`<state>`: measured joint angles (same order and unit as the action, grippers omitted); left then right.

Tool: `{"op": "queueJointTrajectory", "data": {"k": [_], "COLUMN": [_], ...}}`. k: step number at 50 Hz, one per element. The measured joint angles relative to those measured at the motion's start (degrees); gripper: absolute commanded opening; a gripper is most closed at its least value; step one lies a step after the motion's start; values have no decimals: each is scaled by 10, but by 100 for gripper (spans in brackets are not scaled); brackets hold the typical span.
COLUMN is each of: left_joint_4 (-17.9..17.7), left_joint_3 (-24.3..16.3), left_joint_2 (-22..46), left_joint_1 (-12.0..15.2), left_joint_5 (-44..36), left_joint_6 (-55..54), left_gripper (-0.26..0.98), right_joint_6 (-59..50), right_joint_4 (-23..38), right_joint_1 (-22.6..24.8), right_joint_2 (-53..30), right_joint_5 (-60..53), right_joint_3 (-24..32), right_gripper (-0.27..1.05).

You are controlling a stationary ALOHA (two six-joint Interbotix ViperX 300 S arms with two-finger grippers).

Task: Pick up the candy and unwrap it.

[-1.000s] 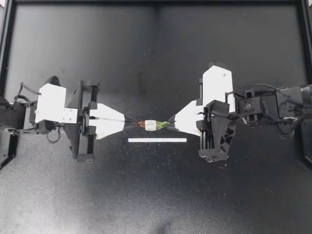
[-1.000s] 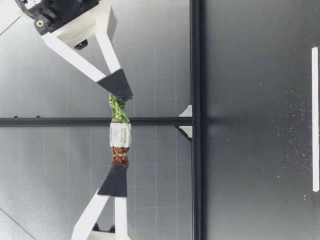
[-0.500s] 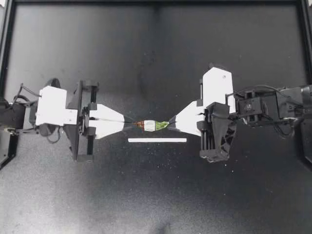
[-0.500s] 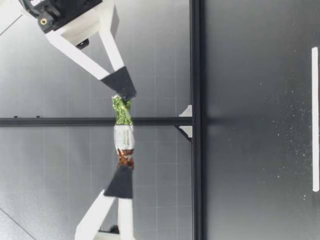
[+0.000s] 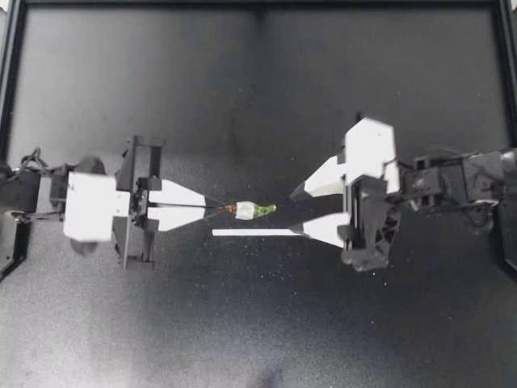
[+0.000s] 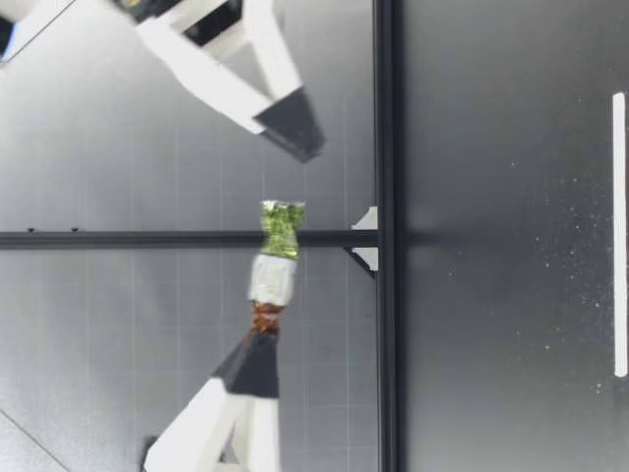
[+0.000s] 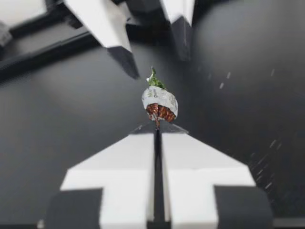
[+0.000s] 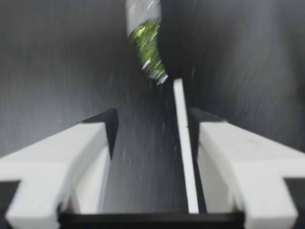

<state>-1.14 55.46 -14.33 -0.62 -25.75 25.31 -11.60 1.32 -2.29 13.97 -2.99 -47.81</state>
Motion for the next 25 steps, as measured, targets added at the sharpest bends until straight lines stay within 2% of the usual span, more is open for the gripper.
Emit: {"op": "queueJointTrajectory", "data": {"k": [11, 25], "left_joint_4": [8, 11], "left_joint_3": [-33, -30], "left_joint_2": [-9, -10], "left_joint_1": [-19, -44], "left_joint_5": [70, 38], "left_joint_6": [216, 560], "left_gripper": [-19, -19], "right_joint_6": [-99, -233], "right_joint_4": [-10, 62], "right_joint_1": [-36, -38], "right_joint_2": [37, 11], "right_joint_5": [-167, -281], "right_joint_3": [-42, -44], "right_gripper": [53, 53]}}
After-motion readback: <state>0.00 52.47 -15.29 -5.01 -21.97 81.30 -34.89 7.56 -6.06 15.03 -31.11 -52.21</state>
